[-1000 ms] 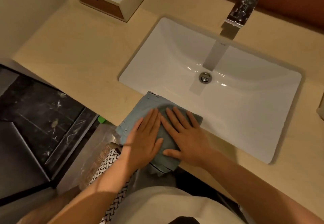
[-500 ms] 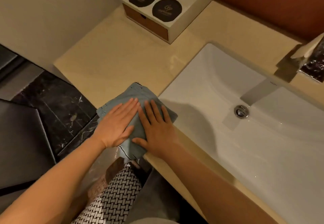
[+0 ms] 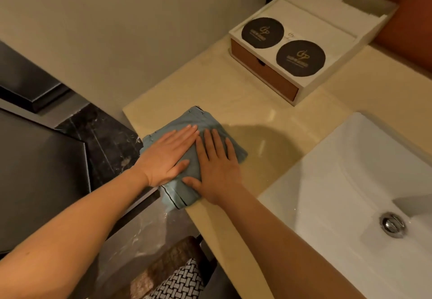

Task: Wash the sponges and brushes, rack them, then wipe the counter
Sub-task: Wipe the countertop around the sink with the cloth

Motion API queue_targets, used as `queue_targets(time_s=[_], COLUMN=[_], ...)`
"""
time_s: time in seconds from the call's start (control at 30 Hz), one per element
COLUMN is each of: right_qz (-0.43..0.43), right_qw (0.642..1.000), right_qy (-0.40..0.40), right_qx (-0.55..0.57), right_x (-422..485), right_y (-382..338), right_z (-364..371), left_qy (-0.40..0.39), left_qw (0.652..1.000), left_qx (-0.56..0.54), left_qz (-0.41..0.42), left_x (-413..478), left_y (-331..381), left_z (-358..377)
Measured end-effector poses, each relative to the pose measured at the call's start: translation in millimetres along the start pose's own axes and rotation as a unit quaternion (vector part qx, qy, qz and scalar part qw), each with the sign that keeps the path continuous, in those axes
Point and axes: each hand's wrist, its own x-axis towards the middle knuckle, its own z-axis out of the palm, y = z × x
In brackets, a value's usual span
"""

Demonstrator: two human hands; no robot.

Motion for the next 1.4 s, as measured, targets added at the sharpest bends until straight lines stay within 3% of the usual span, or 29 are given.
queue_targets(time_s=[0.7,1.0,1.23,1.4], right_qz=[-0.034,-0.048,-0.046,-0.004], right_qw=[0.999,0.999,0.999,1.0], right_qy=[-0.018,-0.01,0.009,0.014], right_qx=[-0.034,-0.018,-0.018,-0.021], right_x=[126.2,131.6,134.6,139.3], right_y=[-25.7,-20.2,2.4,36.0], right_z=[-9.9,-15.6,-22.0,-32.4], left_qy=[0.002,-0.029,-0.009,0.01], left_qw=[1.0,0.996,0.995,0.999], left_qx=[-0.017,-0.043,-0.064,-0.002], left_qz=[-0.025,-0.066,-0.079,-0.046], left_x=[30.8,35.9,52.9,96.3], left_y=[-115.3,-114.1,-98.4,-88.6], left_z=[-20.7,-24.8,-30.2,-30.8])
